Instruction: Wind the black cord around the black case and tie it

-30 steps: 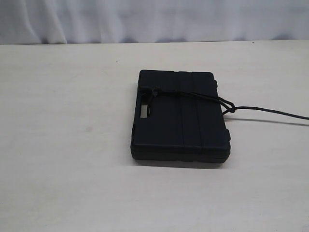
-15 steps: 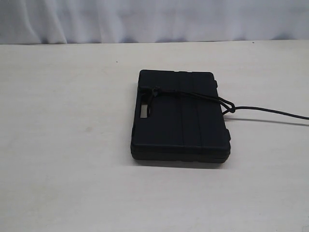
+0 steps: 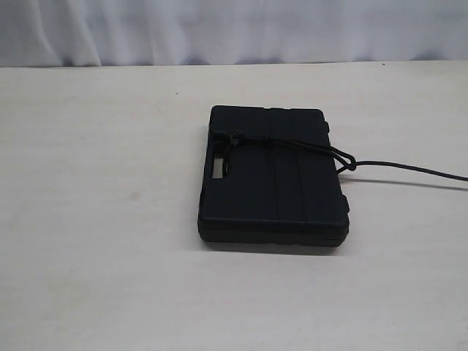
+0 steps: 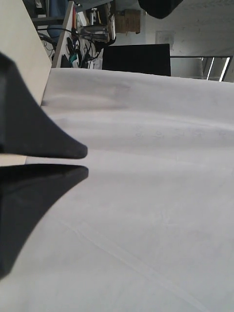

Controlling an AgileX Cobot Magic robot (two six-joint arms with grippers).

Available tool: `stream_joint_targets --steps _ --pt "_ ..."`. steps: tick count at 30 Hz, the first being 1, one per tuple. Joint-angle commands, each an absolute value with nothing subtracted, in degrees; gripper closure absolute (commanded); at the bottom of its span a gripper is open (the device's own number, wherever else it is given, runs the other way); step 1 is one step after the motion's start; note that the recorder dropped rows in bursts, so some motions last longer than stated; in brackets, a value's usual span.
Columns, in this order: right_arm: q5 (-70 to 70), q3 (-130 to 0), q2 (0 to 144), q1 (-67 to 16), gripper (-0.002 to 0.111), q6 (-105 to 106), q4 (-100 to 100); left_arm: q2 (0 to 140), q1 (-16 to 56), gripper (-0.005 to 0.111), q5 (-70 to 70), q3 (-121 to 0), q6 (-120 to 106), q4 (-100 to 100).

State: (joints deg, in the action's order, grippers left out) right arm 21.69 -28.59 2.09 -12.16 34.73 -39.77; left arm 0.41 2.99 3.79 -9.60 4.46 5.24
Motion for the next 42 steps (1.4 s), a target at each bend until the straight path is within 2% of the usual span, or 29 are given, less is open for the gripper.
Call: stream_joint_targets --steps 1,15,31,37,42 --pt "21.76 -28.26 1.80 -12.21 0.104 35.07 -39.84 0.00 1.48 0.107 0.31 -5.67 4.17 5.23" --pt "21.76 -28.26 1.80 -12.21 0.104 35.07 -39.84 0.00 0.82 0.107 -5.30 0.00 4.28 5.34" --pt "21.76 -28.26 1.80 -12.21 0.104 35.07 -39.84 0.00 0.82 0.107 4.42 0.00 1.33 5.24" --pt "21.76 -28.26 1.80 -12.21 0.104 35.07 -39.84 0.00 3.99 0.107 5.51 0.00 1.33 5.13" --pt "21.76 -28.26 1.80 -12.21 0.104 35.07 -39.84 0.00 2.89 0.107 7.65 0.00 1.23 5.35"
